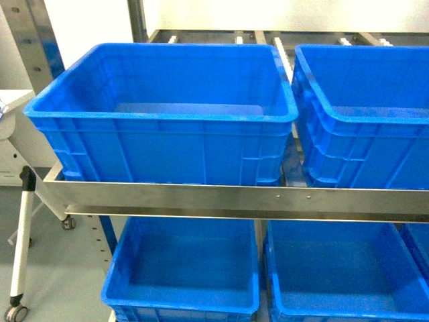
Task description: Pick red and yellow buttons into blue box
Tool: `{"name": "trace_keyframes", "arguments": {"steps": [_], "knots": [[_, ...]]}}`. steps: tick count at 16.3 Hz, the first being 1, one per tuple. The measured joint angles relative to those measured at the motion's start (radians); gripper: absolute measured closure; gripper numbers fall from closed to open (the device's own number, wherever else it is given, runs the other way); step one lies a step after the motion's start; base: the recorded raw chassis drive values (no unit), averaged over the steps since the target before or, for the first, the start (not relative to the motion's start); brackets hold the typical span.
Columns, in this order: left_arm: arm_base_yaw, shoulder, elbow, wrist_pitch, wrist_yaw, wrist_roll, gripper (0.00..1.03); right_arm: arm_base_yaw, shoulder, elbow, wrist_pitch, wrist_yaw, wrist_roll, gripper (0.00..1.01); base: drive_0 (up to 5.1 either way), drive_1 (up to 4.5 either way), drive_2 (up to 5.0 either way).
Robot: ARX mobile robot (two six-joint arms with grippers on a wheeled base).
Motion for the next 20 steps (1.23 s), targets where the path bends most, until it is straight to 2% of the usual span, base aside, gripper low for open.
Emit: {"name": "trace_keyframes", "arguments": {"steps": [13, 20], "knots": [[0.0, 0.0, 0.0, -0.001, 0.001, 0.0, 0.79, 0.0, 0.0, 0.0, 0.0, 0.0, 0.0, 0.62, 5.0, -2.38, -2.4], [0.001, -0.001, -0.001, 0.0, 0.0, 0.0, 0.79, 0.0, 0.0, 0.0, 0.003, 0.002, 0.0, 0.62, 0.0, 0.0, 0.0]]}}
